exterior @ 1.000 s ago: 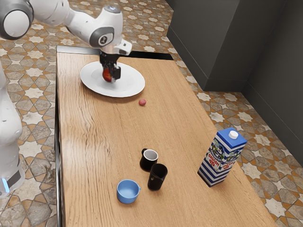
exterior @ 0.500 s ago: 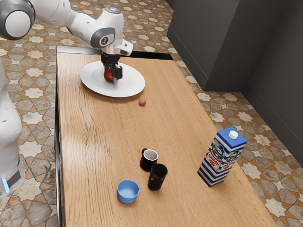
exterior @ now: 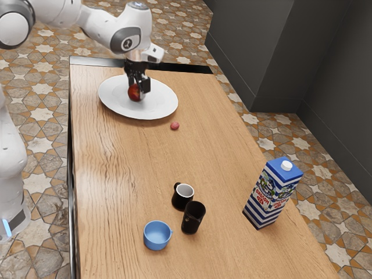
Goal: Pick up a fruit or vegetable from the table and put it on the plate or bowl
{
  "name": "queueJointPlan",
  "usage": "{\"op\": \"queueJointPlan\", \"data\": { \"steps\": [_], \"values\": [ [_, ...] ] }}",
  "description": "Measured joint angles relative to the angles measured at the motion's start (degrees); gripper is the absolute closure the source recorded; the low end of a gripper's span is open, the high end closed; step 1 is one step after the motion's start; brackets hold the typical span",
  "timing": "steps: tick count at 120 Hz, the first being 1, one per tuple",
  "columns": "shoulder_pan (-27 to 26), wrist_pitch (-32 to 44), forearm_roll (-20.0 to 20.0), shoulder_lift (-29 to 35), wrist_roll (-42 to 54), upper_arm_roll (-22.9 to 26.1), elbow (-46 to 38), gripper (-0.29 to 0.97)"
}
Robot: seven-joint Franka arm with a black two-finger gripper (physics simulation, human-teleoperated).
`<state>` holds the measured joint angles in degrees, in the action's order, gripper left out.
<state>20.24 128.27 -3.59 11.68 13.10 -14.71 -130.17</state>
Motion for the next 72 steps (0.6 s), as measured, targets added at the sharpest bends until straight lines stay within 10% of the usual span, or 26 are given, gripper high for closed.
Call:
{"op": "queueJointPlan", "data": {
  "steps": [38, 72],
  "values": [
    [0.3, -14.1, 0.2, 6.0, -0.1, 5.7, 10.8, 0.02],
    [-6.0, -36.1, 0.7, 7.8, -1.5, 34.9, 35.9, 0.02]
  ]
}}
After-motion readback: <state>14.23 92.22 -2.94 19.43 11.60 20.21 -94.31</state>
